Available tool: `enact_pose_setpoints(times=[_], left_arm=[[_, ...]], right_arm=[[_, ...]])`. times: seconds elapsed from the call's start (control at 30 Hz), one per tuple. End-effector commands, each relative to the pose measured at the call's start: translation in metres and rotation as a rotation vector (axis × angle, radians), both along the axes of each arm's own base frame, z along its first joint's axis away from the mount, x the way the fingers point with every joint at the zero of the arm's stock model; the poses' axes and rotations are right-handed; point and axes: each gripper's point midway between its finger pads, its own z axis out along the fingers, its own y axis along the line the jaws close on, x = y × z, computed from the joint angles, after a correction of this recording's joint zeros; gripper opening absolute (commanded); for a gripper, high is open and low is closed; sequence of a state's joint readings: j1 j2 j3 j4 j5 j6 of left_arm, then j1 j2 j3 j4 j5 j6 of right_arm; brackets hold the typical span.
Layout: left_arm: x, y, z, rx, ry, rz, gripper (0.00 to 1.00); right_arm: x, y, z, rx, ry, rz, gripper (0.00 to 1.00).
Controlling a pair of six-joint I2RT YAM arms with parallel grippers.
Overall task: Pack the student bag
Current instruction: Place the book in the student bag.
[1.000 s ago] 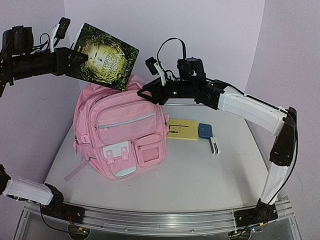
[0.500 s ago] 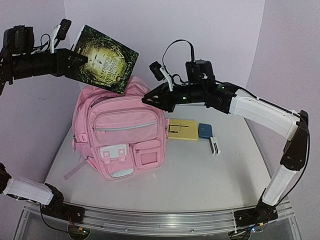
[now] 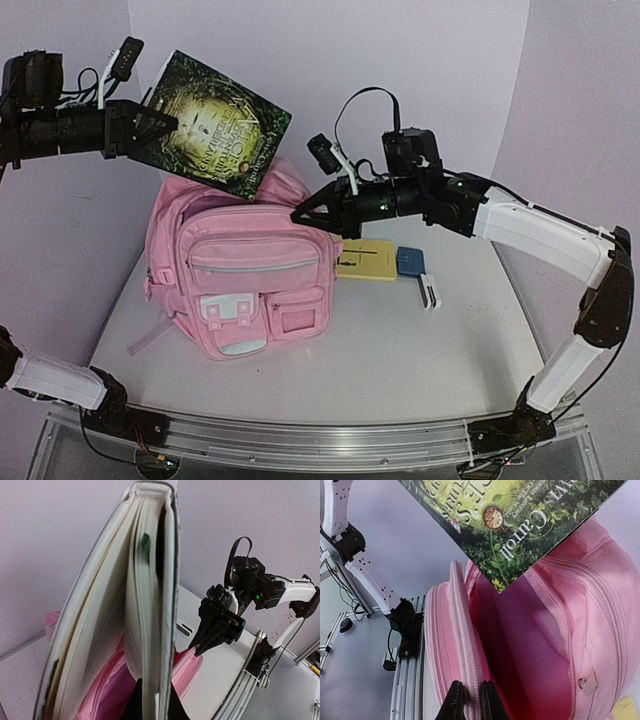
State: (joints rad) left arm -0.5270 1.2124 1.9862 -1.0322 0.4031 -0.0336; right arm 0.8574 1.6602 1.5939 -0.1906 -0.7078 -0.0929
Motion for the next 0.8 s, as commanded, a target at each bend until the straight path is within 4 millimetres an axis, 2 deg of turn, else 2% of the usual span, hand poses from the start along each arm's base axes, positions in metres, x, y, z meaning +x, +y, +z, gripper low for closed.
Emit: enact_pose_setpoints(times=[0.0, 0.17, 0.33, 0.57, 0.77], left_arm=[[-0.04, -0.004, 0.048, -0.109, -0.147, -0.157, 0.0], [-0.05, -0.005, 0.051, -0.134, -0.142, -0.195, 0.0], [-0.05, -0.004, 0.049, -0.147, -0.106, -0.183, 0.0], [-0.017, 0.003, 0.018, -0.076, -0.025, -0.028, 0.0], [0.0, 0.01, 0.003, -0.025, -0.011, 0.055, 0.0]], right_arm=[[-0.012, -0.004, 0.0, -0.005, 0.03, 0.016, 0.06], [-0.011, -0.002, -0.004, -0.012, 0.036, 0.016, 0.05], [-0.011, -0.004, -0.003, -0.011, 0.034, 0.009, 0.04], [-0.013, -0.008, 0.0, -0.006, 0.036, 0.002, 0.04], [-0.017, -0.012, 0.001, -0.003, 0.038, 0.001, 0.03]])
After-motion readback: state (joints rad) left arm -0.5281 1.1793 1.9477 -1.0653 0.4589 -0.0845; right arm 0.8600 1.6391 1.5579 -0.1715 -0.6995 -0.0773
